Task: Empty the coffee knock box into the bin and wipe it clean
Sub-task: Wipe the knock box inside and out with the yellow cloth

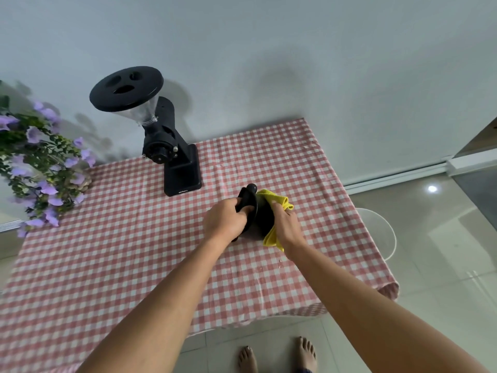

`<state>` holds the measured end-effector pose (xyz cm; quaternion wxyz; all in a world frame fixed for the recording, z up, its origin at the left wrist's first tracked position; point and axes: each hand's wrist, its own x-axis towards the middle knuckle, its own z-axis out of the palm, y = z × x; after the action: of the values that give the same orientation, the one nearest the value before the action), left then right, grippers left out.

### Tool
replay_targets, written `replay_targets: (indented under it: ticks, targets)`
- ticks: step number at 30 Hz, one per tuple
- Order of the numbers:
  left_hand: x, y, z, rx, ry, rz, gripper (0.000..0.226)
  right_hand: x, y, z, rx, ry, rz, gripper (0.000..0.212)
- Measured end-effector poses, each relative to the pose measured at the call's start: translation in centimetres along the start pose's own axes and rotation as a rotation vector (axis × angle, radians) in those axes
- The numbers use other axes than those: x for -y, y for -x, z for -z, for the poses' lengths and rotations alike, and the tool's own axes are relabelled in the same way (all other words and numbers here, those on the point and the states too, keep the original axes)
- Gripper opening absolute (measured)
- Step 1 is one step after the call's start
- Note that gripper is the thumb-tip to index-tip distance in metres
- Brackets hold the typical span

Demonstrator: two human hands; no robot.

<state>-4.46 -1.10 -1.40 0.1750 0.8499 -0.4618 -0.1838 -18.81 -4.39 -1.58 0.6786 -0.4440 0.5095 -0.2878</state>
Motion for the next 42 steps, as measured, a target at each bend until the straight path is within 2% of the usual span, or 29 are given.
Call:
replay_targets:
  ticks: [4,10,15,19,24,29,34,38,42]
  targets:
    - [0.1,-0.3,0.1,-0.006,-0.029,-0.047,0.031,-0.5,0.9,-1.2,0.051,-0.043,0.095,0.025]
    - [0.5,0.0,0.3,-0.019,0.024,-0.115,0.032,1.1,-0.4,0.3,0.016,0.009,0.077,0.024]
    - [0.5,-0.2,0.6,0.042,0.029,-0.154,0.032,0.2,-0.1,0.1,-0.001,0.004,0.098,0.025]
    - [0.2,-0.1,1.3,0.059,-0.045,-0.299,0.033,1.5,-1.0,0.9,0.034,0.051,0.003,0.033]
    - [-0.1,-0.1,1.7,0.073,-0.162,-0.47,0.035,2.5,-1.5,1.6,0.092,0.102,-0.019,0.037]
    - [0.0,-0.2,0.8,0.044,-0.11,-0.334,0.032,1.7,-0.5,1.0,0.019,0.043,-0.014,0.033]
    - [0.6,0.0,0.0,0.025,-0.025,-0.122,0.028,-0.3,1.0,0.3,0.052,-0.015,0.062,0.024]
    - [0.1,-0.4,0.2,0.031,-0.102,-0.079,0.023,-2.1,2.1,-0.6,0.037,0.018,0.161,0.027]
    - [-0.1,-0.4,0.6,0.053,-0.191,-0.101,0.029,-1.6,1.6,-0.4,0.007,0.188,0.257,0.04]
